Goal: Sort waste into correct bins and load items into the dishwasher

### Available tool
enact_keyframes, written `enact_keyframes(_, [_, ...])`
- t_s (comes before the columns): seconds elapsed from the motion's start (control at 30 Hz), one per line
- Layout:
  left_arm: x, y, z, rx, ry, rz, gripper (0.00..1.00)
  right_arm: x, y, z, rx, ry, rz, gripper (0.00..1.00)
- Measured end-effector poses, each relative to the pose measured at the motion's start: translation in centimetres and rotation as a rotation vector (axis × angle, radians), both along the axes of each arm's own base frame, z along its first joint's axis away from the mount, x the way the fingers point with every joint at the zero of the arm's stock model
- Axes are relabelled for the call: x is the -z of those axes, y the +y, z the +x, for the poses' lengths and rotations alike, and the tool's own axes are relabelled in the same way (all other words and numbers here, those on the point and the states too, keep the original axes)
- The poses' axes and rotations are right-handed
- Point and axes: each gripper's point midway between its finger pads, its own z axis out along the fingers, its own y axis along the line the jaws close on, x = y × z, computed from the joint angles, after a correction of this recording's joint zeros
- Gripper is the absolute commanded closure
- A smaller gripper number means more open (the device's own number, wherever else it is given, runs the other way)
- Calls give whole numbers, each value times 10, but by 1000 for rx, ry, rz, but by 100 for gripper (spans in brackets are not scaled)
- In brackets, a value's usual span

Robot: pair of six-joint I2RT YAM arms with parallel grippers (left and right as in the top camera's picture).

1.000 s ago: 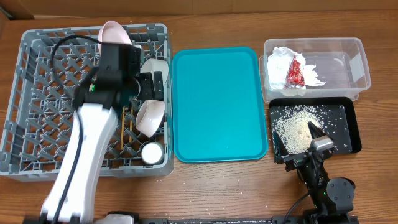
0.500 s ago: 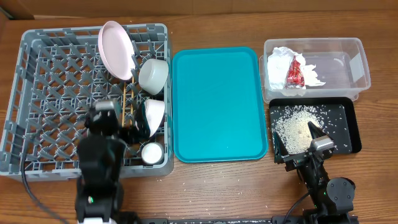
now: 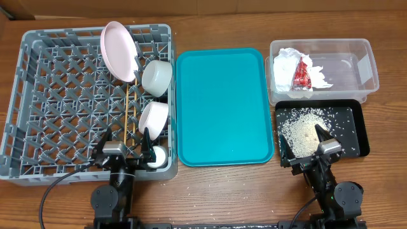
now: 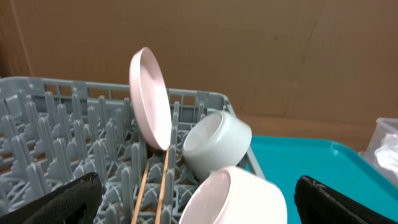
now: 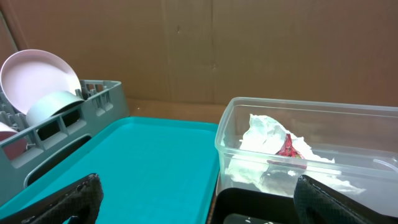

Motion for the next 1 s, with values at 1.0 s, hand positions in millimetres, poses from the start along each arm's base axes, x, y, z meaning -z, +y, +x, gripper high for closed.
enact_keyframes(1.0, [24,1,-5,-1,79,68,0,0,0,0,0,0,0,0])
